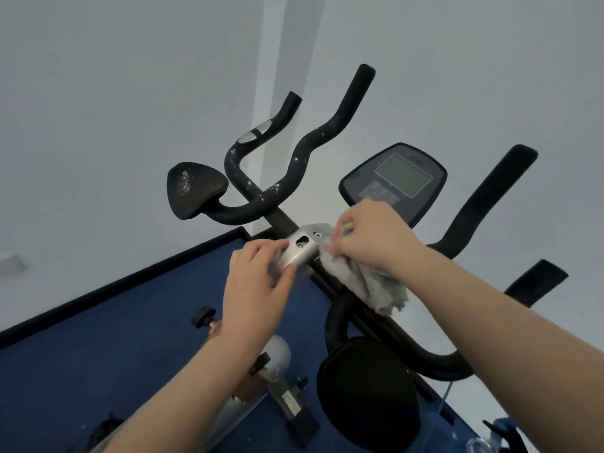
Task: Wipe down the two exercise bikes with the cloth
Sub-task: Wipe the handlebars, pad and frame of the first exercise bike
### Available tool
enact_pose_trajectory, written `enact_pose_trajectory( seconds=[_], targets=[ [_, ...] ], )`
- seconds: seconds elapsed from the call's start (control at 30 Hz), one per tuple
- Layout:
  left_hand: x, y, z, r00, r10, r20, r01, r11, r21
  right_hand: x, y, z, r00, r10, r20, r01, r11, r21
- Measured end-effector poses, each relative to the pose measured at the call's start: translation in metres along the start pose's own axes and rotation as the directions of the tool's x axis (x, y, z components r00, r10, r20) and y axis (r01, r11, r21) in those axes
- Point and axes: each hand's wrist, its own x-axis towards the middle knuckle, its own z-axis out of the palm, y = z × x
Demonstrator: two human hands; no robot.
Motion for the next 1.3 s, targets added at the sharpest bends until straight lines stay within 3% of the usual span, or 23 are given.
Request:
enact_pose_trajectory(
  seconds=[0.07, 0.13, 0.23, 0.33, 0.43, 0.57, 0.63, 0.73, 0.8, 0.93, 1.0, 1.1, 1.17, 1.3],
  targets=[
    [-0.001, 0.001, 0.000, 1.000, -0.007, -0.006, 0.007, 1.000, -0.018, -0.006, -0.006, 0.010, 0.999, -0.037, -0.030, 0.039, 0.998, 0.047],
    [-0.003, 0.001, 0.001, 1.000, -0.004, -0.004, 0.004, 1.000, -0.025, -0.018, -0.003, 0.018, 0.996, -0.089, 0.006, 0.089, 0.995, -0.034],
    [-0.004, 0.002, 0.001, 1.000, -0.006, -0.012, 0.006, 1.000, -0.023, -0.009, 0.011, 0.006, 0.996, -0.018, 0.083, 0.027, 0.993, -0.112],
    [-0.004, 0.003, 0.002, 1.000, -0.016, -0.026, 0.015, 1.000, -0.026, 0.006, 0.013, -0.001, 0.999, 0.014, -0.049, -0.025, 0.975, -0.221],
    [-0.004, 0.003, 0.002, 1.000, -0.009, -0.026, 0.009, 1.000, -0.018, -0.003, 0.015, 0.015, 0.990, -0.049, -0.136, 0.034, 0.993, -0.116],
    [-0.004, 0.004, 0.005, 0.999, -0.013, -0.043, 0.012, 1.000, -0.010, -0.027, 0.029, 0.022, 0.996, -0.086, -0.033, 0.085, 0.996, -0.011],
    [-0.004, 0.006, 0.008, 0.997, -0.031, -0.067, 0.030, 0.999, -0.014, -0.032, 0.031, 0.024, 0.994, -0.102, -0.048, 0.103, 0.994, 0.023],
    [-0.003, 0.010, 0.014, 0.994, -0.060, -0.095, 0.059, 0.998, -0.017, -0.034, 0.022, 0.037, 0.976, -0.138, -0.167, 0.136, 0.990, -0.024],
    [-0.002, 0.011, 0.016, 0.992, -0.073, -0.098, 0.070, 0.997, -0.027, -0.033, 0.017, 0.040, 0.972, -0.166, -0.169, 0.152, 0.984, -0.094],
    [0.002, 0.009, 0.015, 0.995, -0.075, -0.068, 0.072, 0.996, -0.044, -0.010, 0.023, 0.019, 0.996, -0.002, -0.092, -0.010, 0.992, -0.130],
    [0.004, 0.007, 0.013, 0.996, -0.065, -0.055, 0.063, 0.997, -0.049, -0.002, 0.018, 0.016, 0.991, 0.027, -0.129, -0.042, 0.992, -0.117],
    [0.007, 0.001, 0.008, 0.998, -0.059, -0.017, 0.058, 0.995, -0.081, -0.013, 0.002, 0.031, 0.973, -0.087, -0.214, 0.067, 0.993, -0.101],
    [0.006, -0.002, 0.005, 0.999, -0.040, 0.003, 0.040, 0.996, -0.075, -0.025, 0.000, 0.039, 0.975, -0.127, -0.183, 0.115, 0.990, -0.076],
    [-0.002, -0.007, 0.000, 0.999, -0.034, 0.002, 0.034, 0.999, -0.031, -0.013, 0.024, 0.017, 0.987, 0.053, -0.152, -0.071, 0.991, -0.116]
  ],
)
